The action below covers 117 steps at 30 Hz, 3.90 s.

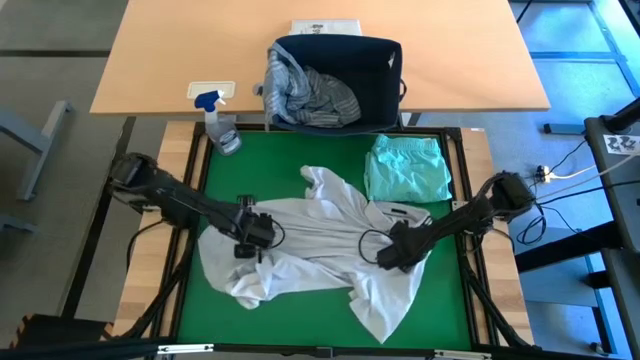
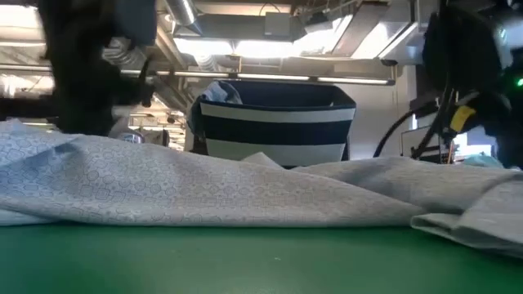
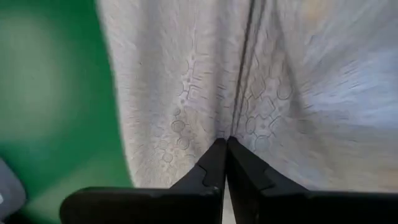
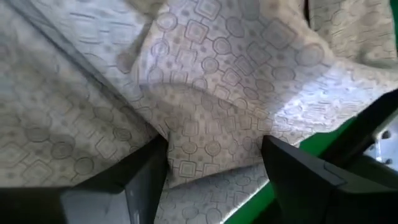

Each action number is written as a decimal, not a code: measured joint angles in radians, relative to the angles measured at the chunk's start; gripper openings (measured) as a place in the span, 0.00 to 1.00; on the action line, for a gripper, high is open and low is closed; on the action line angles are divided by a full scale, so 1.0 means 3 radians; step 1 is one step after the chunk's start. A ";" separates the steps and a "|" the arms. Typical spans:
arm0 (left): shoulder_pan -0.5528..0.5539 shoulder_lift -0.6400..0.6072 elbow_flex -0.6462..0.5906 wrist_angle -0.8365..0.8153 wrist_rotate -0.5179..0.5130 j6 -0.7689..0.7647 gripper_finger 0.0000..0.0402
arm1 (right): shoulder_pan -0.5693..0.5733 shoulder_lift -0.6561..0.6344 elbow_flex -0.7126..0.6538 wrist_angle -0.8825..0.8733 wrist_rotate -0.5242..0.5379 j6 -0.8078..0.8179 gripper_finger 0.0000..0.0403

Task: Fold laundry
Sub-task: Fold the white polo shirt

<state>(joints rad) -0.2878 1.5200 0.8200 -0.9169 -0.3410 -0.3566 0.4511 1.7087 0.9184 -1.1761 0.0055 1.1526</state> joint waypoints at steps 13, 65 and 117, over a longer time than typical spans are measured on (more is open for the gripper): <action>-0.0631 -0.0957 0.0652 0.0025 0.0855 -0.1796 0.16 | 0.0002 -0.0762 0.0176 0.0232 0.1008 -0.0481 0.65; -0.2418 0.0738 0.0331 0.1513 0.1970 -0.3858 0.25 | 0.0001 -0.0782 -0.0776 0.1214 0.1051 -0.1301 0.65; -0.2229 0.0440 0.0343 0.1900 0.0070 -0.5350 0.39 | 0.0000 -0.0824 -0.0692 0.1581 0.1064 -0.1252 0.65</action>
<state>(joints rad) -0.9565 1.6520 0.9230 -0.3470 -0.3199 -1.9615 0.4511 1.4616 0.7109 -0.7017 0.3248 0.7769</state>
